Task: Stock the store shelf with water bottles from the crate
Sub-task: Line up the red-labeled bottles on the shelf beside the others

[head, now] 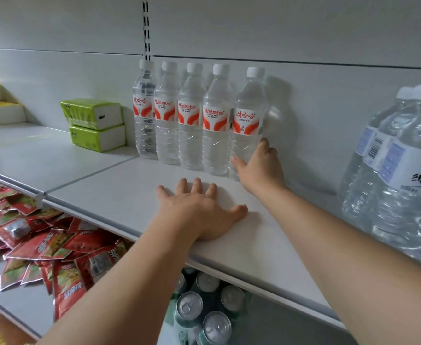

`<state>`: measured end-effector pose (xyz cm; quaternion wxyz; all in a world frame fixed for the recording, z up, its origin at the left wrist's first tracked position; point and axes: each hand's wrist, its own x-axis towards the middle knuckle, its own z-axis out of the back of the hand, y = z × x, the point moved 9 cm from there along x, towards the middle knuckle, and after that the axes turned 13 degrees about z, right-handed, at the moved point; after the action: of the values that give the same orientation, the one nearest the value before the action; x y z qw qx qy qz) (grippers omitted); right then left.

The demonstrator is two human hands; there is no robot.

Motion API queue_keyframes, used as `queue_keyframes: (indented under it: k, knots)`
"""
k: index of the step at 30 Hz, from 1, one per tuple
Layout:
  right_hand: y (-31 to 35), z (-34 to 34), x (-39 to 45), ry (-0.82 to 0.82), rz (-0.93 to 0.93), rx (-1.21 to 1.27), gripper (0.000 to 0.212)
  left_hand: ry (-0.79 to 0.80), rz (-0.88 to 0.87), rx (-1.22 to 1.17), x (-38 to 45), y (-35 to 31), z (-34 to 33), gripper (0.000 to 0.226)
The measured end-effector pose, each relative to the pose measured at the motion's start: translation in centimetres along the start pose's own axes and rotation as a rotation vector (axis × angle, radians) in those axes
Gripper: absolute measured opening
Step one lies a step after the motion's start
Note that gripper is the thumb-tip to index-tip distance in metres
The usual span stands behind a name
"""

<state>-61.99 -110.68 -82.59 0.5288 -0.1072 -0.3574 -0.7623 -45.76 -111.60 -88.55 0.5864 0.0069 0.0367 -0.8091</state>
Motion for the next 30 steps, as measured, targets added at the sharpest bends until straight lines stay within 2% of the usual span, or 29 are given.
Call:
queue_keyframes:
  k: [4,8,11,13,15,17,19,20,22,24,27,29,30]
  knots:
    - [-0.3,0.0,-0.7,0.061,-0.038,-0.029,0.08,-0.056,-0.02,-0.043,-0.1,-0.2,0.6,0.097]
    - [0.5,1.7,-2.7,0.093,-0.019,-0.111,0.06,-0.254,-0.027,-0.184,-1.7,0.4,2.9,0.063]
    - [3.4,3.9,-5.3,0.056,0.148,-0.164,0.044,-0.328,0.044,-0.315,-3.7,1.8,3.9,0.042]
    - [6.3,5.0,-7.6,-0.011,0.33,-0.113,0.038,-0.289,0.038,-0.431,-5.5,2.8,3.4,0.04]
    - [9.6,5.8,-10.5,-0.086,0.498,-0.022,0.034,-0.299,-0.007,-0.673,-8.1,4.8,3.3,0.041]
    - [12.6,5.9,-13.7,-0.123,0.608,0.095,0.032,-0.427,-0.028,-0.885,-11.6,8.3,3.3,0.036]
    - [15.5,5.3,-17.1,-0.114,0.667,0.219,0.032,-0.57,0.026,-0.952,-15.1,12.8,2.7,0.029]
    - [16.8,4.8,-18.8,-0.096,0.683,0.277,0.033,-0.585,0.056,-0.959,-16.7,14.9,2.1,0.026]
    - [19.2,3.4,-22.4,-0.036,0.711,0.389,0.032,-0.49,0.084,-0.915,-19.6,18.7,0.3,0.024]
    - [21.8,1.4,-26.5,0.052,0.75,0.502,0.028,-0.3,0.136,-0.779,-22.6,22.1,-2.6,0.022]
    - [25.9,-1.6,-34.0,0.257,0.819,0.683,0.026,0.05,0.265,-0.601,-27.5,27.4,-9.0,0.021]
    - [28.6,-4.1,-39.1,0.435,0.878,0.718,0.028,0.349,0.332,-0.455,-30.9,29.8,-13.2,0.025]
    - [29.7,-5.4,-41.7,0.522,0.908,0.72,0.029,0.449,0.359,-0.423,-32.4,30.8,-14.5,0.025]
